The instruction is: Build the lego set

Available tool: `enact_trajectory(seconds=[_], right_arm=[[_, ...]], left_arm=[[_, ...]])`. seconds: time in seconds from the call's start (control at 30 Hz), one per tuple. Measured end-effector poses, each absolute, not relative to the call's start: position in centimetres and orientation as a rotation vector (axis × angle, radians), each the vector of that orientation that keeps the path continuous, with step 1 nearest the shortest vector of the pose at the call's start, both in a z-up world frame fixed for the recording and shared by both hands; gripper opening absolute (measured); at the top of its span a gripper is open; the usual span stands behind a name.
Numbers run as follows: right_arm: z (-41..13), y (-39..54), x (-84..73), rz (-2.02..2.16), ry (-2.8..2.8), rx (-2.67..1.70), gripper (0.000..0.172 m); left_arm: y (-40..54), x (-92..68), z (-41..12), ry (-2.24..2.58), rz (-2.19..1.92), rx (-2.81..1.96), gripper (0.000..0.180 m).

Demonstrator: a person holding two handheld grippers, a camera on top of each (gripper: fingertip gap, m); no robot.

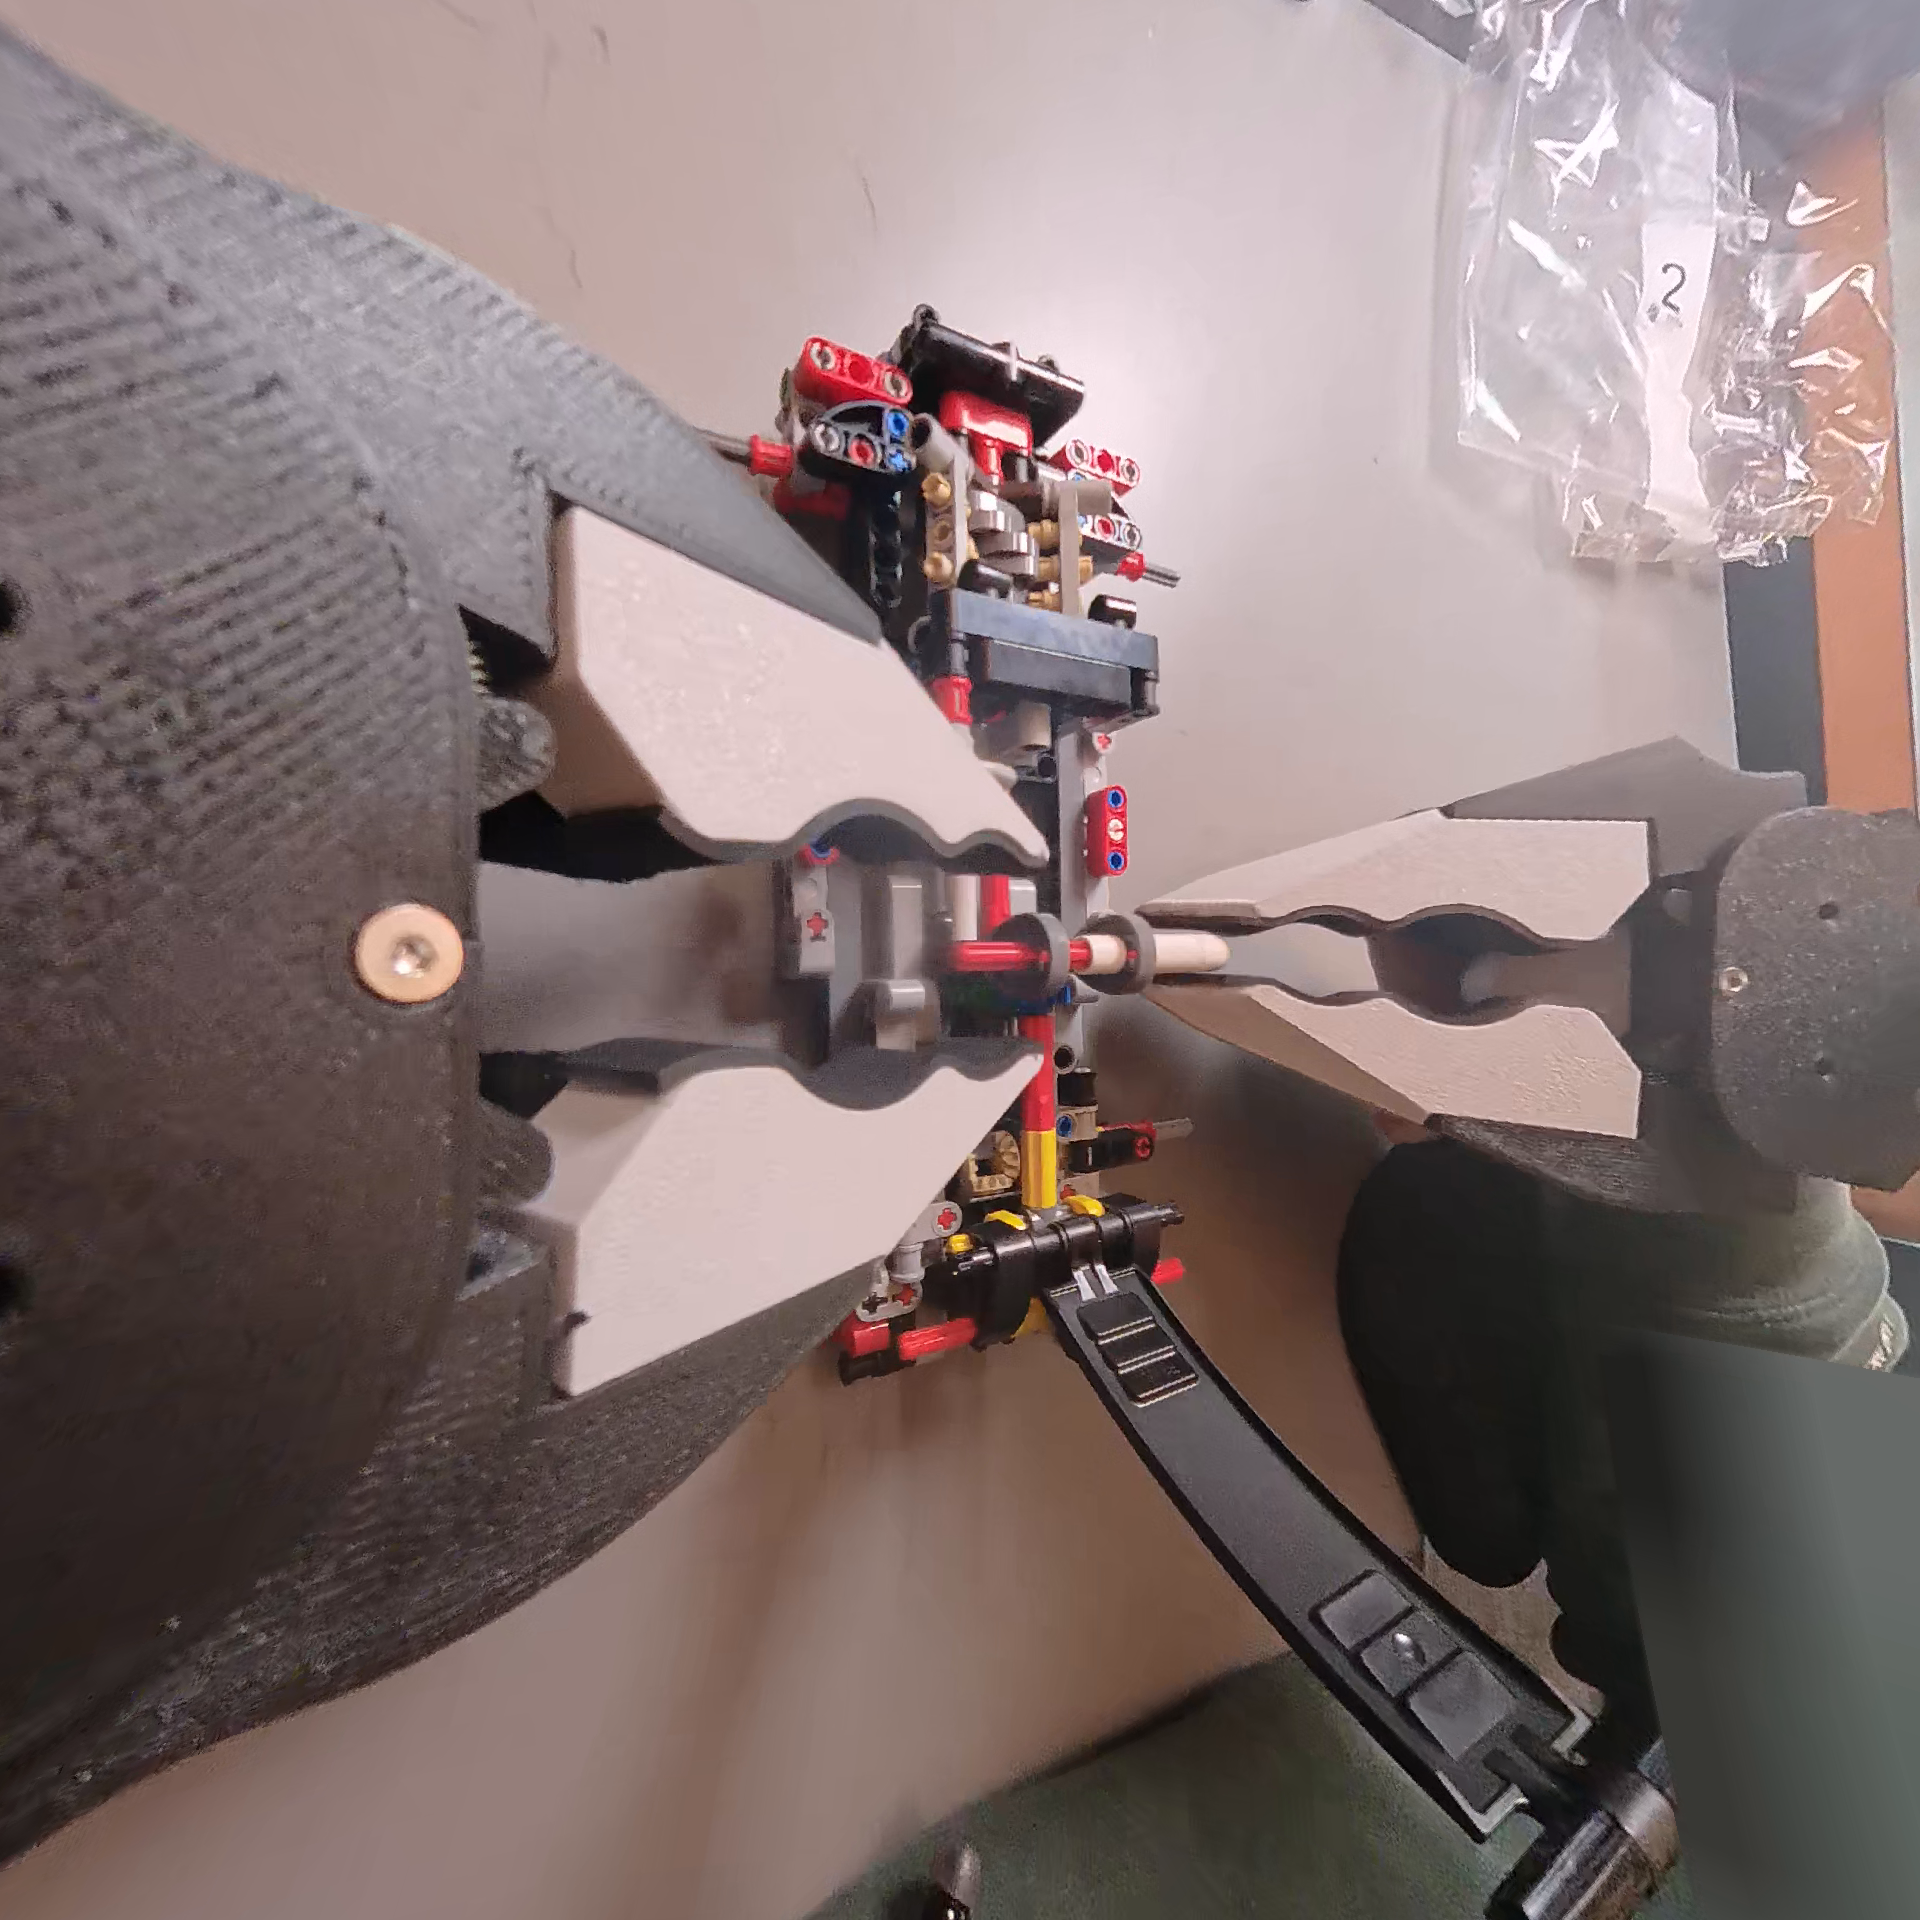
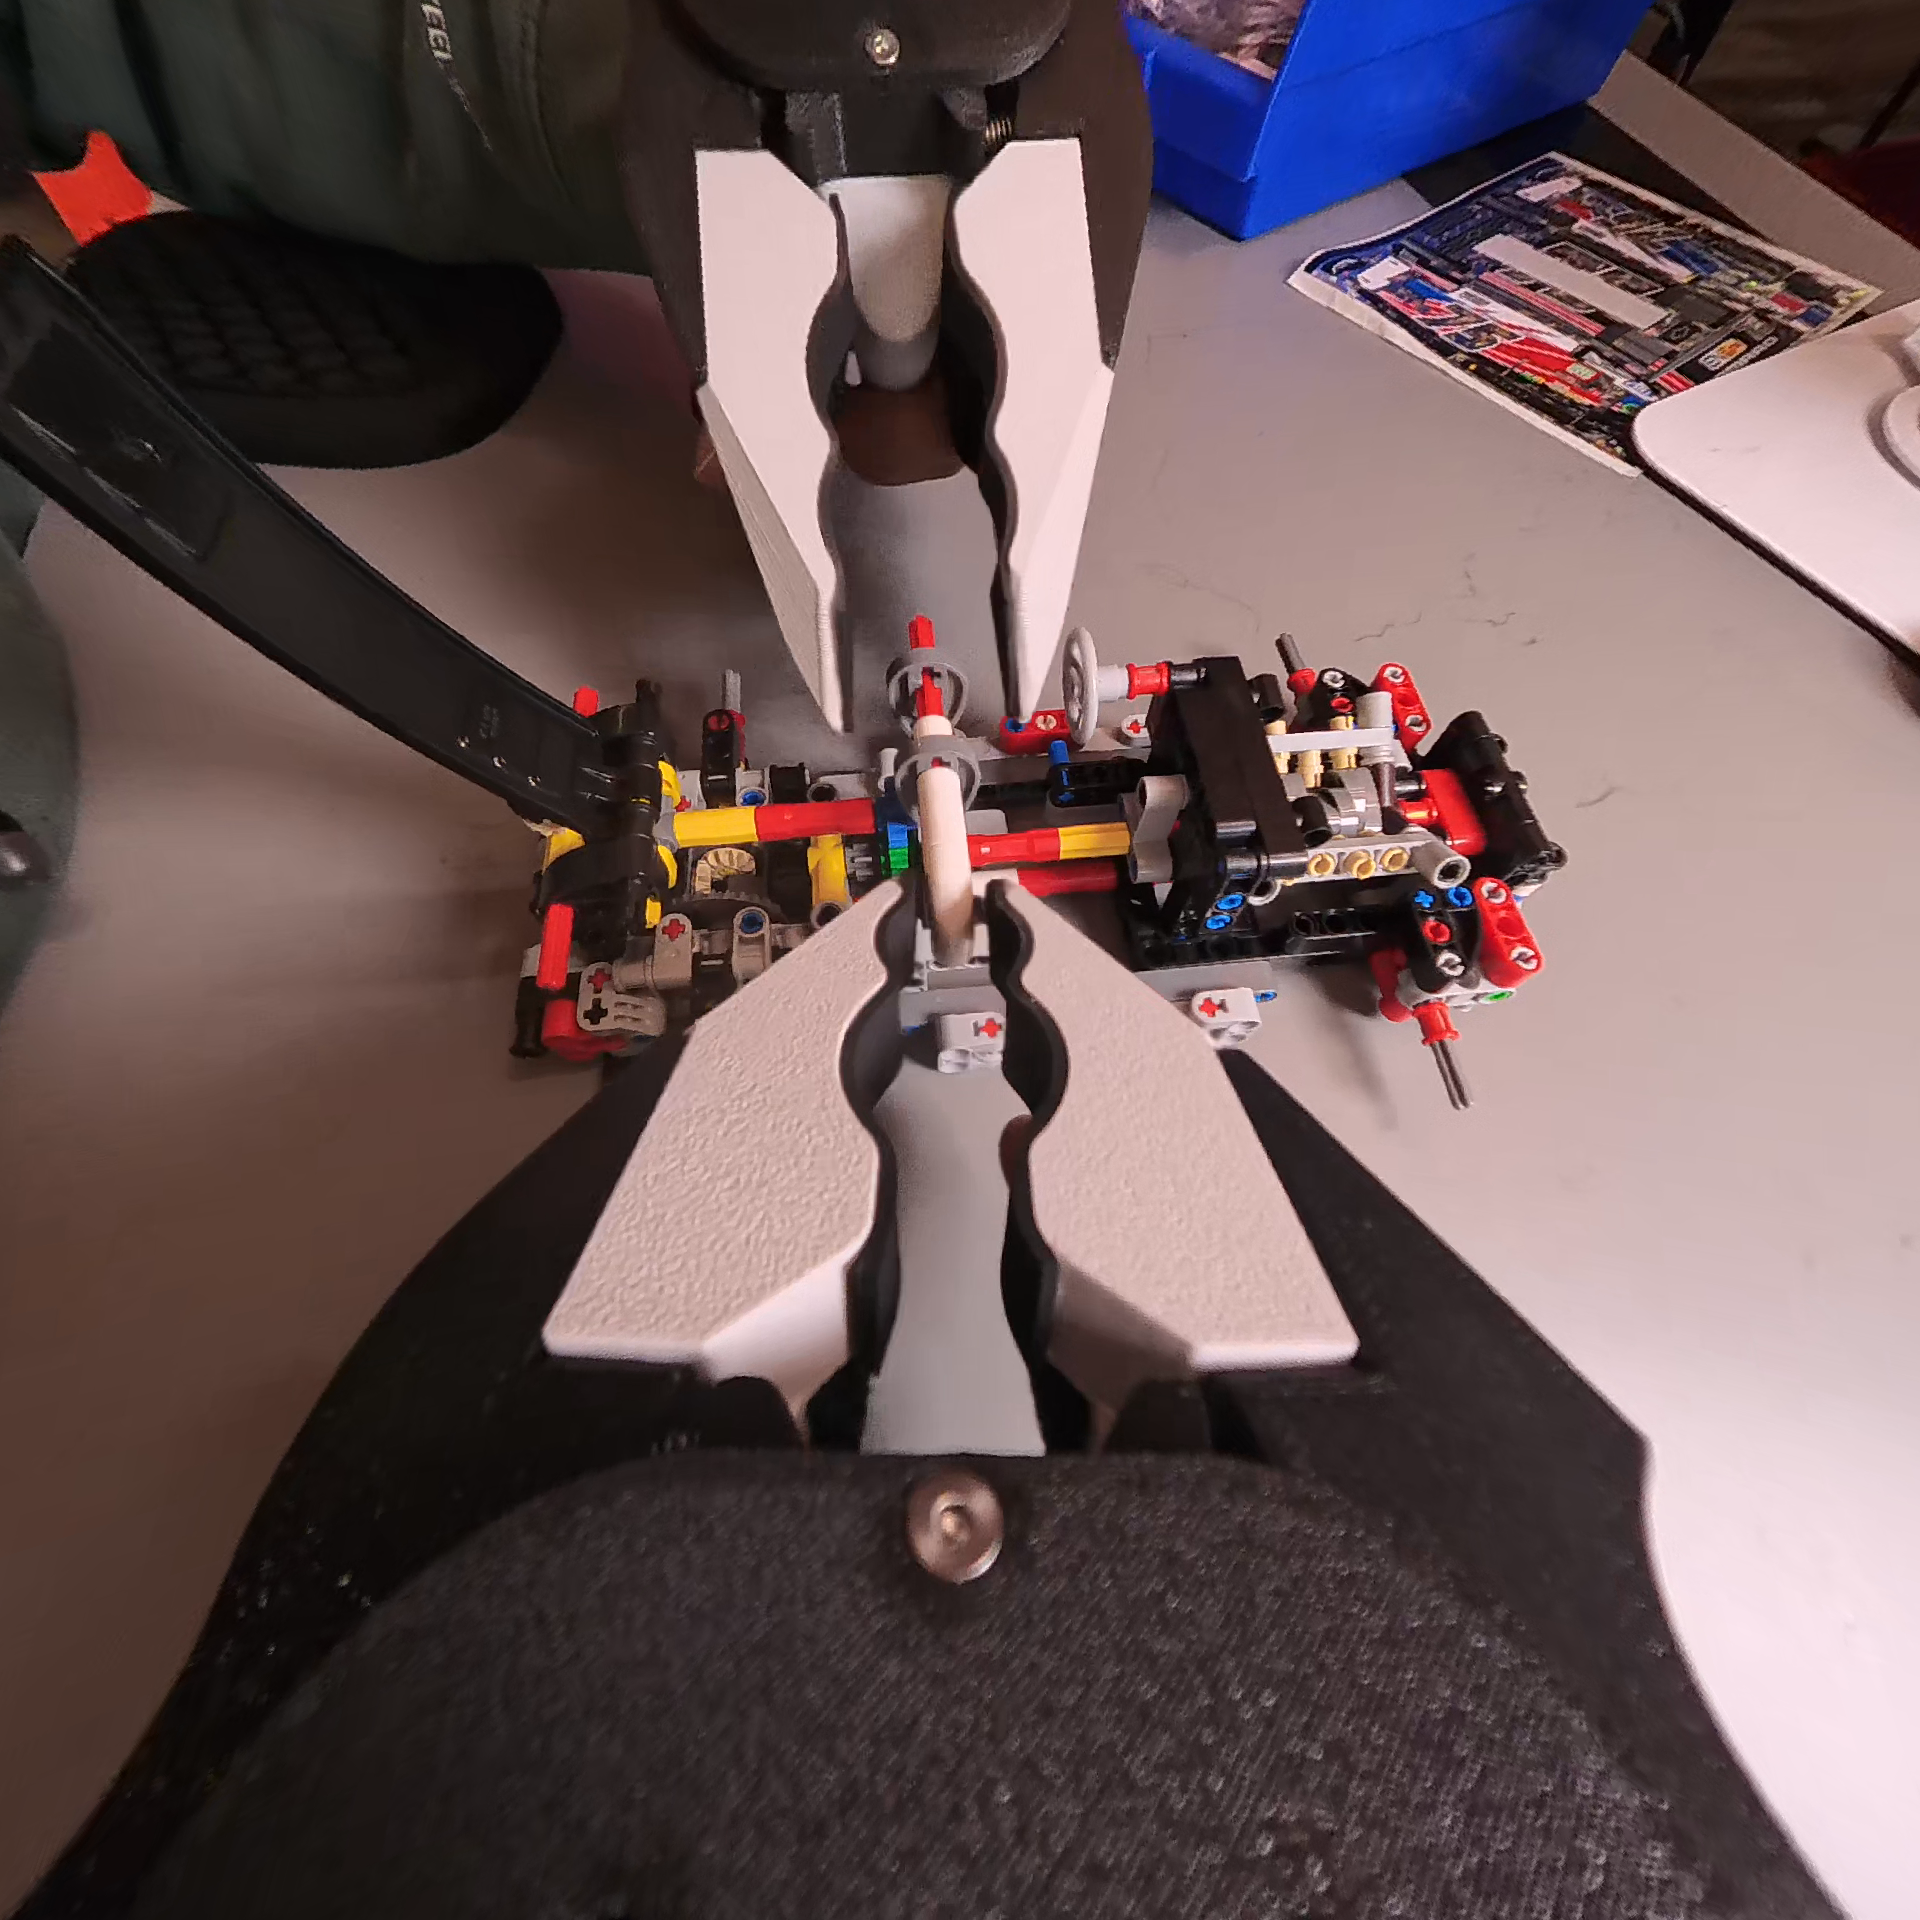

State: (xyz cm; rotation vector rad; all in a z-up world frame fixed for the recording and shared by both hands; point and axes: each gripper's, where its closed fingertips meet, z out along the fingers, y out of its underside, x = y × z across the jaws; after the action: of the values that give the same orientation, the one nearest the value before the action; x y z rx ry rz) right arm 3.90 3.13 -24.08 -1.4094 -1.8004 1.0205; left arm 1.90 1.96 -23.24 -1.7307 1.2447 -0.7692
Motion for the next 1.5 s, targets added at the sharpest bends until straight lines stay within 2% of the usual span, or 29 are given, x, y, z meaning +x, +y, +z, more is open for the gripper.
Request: enact_trajectory(seconds=[0.1, 0.23, 0.47, 0.57, 1.0, 1.1, 1.5], right_arm=[[-24.4, 3.1, 3.8, 1.041, -1.794, -1.405, 0.015], [-24.3, 2.8, 3.5, 1.059, -1.779, -1.372, 0.013], [-24.4, 2.6, 2.9, 1.036, -1.756, -1.334, 0.005], [-24.3, 2.5, 2.8, 1.046, -1.749, -1.327, 0.005], [-24.2, 2.7, 3.0, 1.066, -1.733, -1.350, 0.005], [-23.5, 2.4, 3.0, 1.111, -1.701, -1.321, 0.012], [-24.0, 2.5, 2.9, 1.114, -1.703, -1.363, 0.007]], left_arm=[[2.0, 1.8, -23.7, 1.212, -0.784, -1.755, 0.026], [2.1, 2.4, -23.8, 1.187, -0.802, -1.747, 0.013], [1.9, 2.4, -24.1, 1.213, -0.785, -1.735, 0.018], [1.9, 2.3, -24.3, 1.226, -0.766, -1.738, 0.013], [2.1, 2.4, -24.4, 1.269, -0.740, -1.769, 0.011], [2.1, 2.5, -24.4, 1.263, -0.739, -1.760, 0.012], [2.3, 2.8, -24.3, 1.219, -0.760, -1.765, 0.010]])
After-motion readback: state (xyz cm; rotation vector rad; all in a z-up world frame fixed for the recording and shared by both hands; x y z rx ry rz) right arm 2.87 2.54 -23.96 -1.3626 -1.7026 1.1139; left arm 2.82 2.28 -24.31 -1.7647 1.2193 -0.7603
